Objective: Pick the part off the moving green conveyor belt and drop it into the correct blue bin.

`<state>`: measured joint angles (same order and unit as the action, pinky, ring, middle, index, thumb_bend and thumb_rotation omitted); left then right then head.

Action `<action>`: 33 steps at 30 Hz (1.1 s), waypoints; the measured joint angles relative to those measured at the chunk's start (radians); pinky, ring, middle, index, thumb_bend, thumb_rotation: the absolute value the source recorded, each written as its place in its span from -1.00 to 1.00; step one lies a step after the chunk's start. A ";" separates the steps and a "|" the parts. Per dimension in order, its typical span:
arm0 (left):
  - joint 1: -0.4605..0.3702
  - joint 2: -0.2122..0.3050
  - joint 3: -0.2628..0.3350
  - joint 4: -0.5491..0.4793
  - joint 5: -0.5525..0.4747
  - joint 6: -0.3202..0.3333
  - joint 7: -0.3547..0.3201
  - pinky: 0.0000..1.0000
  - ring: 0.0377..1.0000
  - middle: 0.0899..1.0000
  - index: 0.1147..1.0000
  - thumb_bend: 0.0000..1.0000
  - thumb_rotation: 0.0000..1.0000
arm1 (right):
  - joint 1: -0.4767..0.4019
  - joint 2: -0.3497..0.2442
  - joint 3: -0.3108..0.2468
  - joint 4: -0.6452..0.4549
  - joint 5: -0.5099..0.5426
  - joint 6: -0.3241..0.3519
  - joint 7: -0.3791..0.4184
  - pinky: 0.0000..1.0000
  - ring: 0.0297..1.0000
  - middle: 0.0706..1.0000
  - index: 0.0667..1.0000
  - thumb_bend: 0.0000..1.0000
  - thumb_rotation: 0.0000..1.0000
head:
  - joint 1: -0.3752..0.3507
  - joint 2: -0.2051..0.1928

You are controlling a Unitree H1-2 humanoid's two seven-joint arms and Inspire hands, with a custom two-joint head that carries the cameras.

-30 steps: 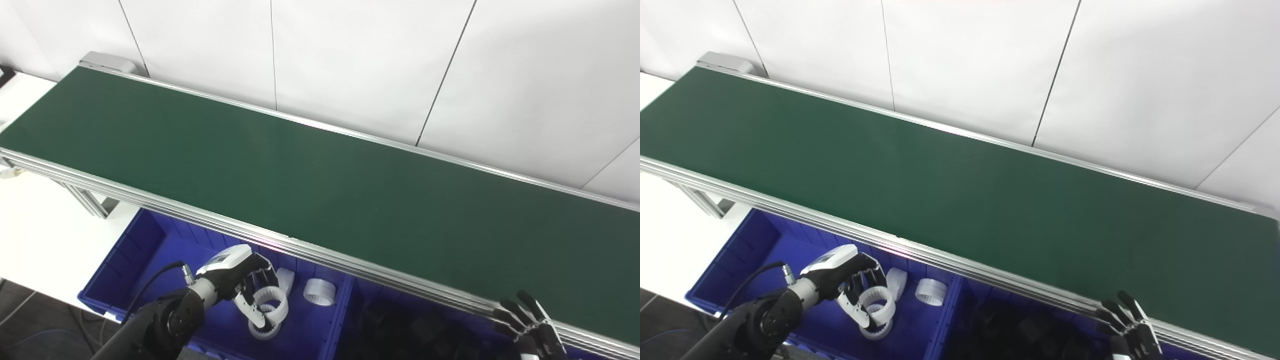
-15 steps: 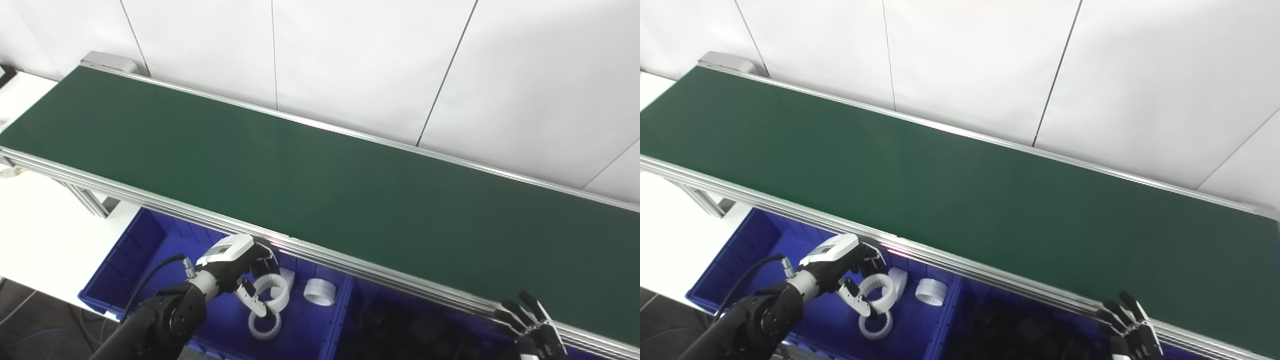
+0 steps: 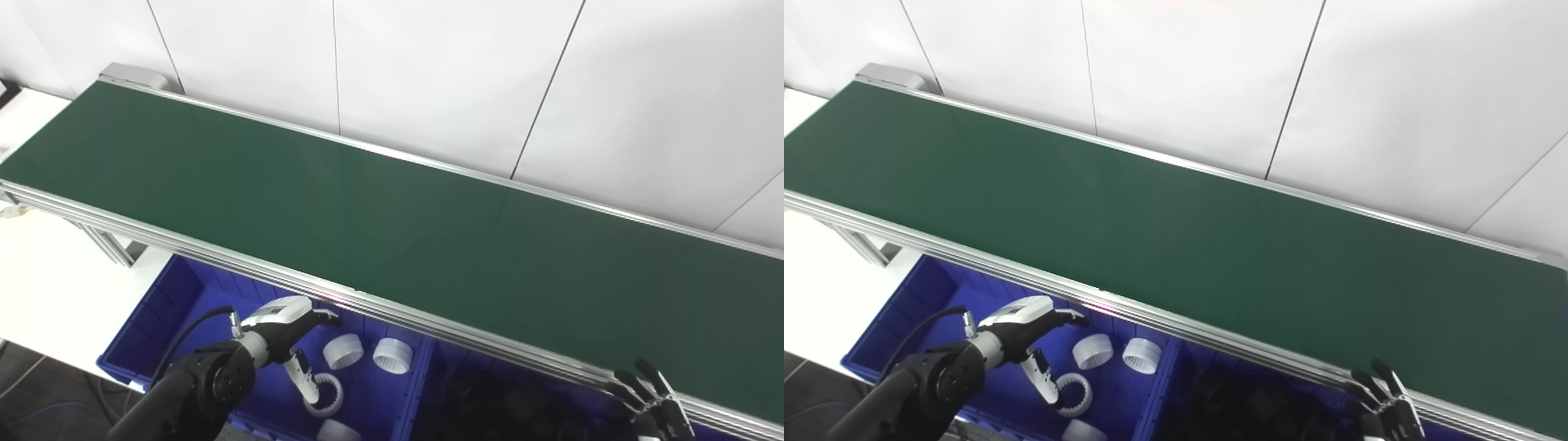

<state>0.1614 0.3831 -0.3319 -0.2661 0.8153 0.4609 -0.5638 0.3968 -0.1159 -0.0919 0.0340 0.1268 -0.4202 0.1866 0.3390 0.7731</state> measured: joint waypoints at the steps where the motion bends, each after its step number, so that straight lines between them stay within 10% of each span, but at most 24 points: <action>1: 0.000 0.000 0.000 -0.003 0.003 0.000 -0.002 0.68 0.76 0.78 0.71 0.83 -1.00 | 0.000 0.000 0.000 0.000 -0.001 0.000 0.000 0.30 0.44 0.51 0.69 0.30 0.43 | -0.002 0.000; 7: 0.005 -0.023 0.044 -0.049 -0.016 0.000 0.008 0.59 0.73 0.72 0.68 0.55 -0.96 | -0.001 0.001 -0.002 0.006 -0.001 0.000 0.001 0.31 0.44 0.51 0.69 0.31 0.43 | -0.006 -0.008; 9: 0.016 -0.032 0.065 -0.088 -0.056 -0.001 0.014 0.26 0.45 0.51 0.54 0.40 -1.00 | -0.002 0.002 -0.003 0.011 -0.002 0.000 0.001 0.30 0.43 0.51 0.69 0.31 0.44 | -0.014 -0.018; 18: 0.070 -0.086 0.205 -0.230 -0.409 -0.040 0.052 -0.08 0.03 0.14 0.18 0.16 -0.60 | -0.021 0.017 -0.004 0.045 -0.025 0.000 0.001 0.29 0.42 0.50 0.66 0.37 0.44 | -0.078 -0.078; 26: 0.066 -0.128 0.256 -0.276 -0.732 -0.098 0.055 -0.04 0.05 0.10 0.12 0.31 -0.31 | -0.039 0.042 -0.001 0.073 -0.043 0.000 0.001 0.25 0.38 0.47 0.65 0.35 0.39 | -0.117 -0.115; 33: 0.076 -0.133 0.254 -0.188 -0.782 -0.211 0.121 0.09 0.20 0.22 0.19 0.30 -0.18 | -0.040 0.051 0.004 0.075 -0.071 0.000 -0.003 0.22 0.36 0.44 0.61 0.34 0.34 | -0.156 -0.138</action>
<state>0.2378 0.2498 -0.0780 -0.4546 0.0333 0.2496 -0.4431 0.3565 -0.0649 -0.0878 0.1092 0.0560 -0.4202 0.1835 0.1826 0.6351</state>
